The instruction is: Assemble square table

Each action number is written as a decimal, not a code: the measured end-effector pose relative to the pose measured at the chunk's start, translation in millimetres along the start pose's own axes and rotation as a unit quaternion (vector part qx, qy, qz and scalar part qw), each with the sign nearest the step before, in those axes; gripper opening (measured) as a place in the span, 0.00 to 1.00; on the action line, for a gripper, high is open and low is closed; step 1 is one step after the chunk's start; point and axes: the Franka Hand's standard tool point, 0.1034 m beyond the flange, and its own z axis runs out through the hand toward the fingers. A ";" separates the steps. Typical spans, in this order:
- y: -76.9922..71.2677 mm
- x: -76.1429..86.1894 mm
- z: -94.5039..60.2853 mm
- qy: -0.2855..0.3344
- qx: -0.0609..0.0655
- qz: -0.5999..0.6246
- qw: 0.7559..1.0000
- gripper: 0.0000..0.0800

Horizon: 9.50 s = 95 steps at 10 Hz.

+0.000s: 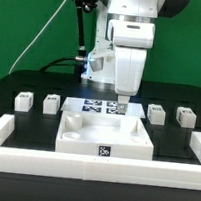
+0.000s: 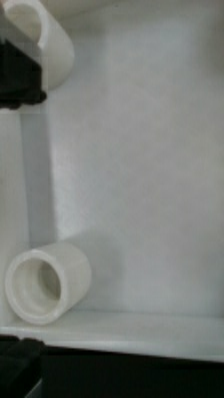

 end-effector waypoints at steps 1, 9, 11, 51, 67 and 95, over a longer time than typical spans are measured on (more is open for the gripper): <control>-1.4 -0.3 1.1 0.000 0.001 -0.002 1.000 0.81; -43.2 -18.9 46.5 0.011 0.025 -0.011 1.000 0.81; -47.9 -19.8 53.3 0.012 0.031 -0.009 0.999 0.81; -37.6 109.8 1.8 0.031 -0.016 0.241 0.970 0.81; -79.7 149.2 11.4 0.058 0.032 0.758 0.649 0.81; -128.6 171.7 45.3 -0.275 0.312 0.657 0.629 0.36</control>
Offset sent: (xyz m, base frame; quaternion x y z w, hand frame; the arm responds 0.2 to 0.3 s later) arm -0.0277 -0.0066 -0.0157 0.0118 0.0170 -0.0522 0.9984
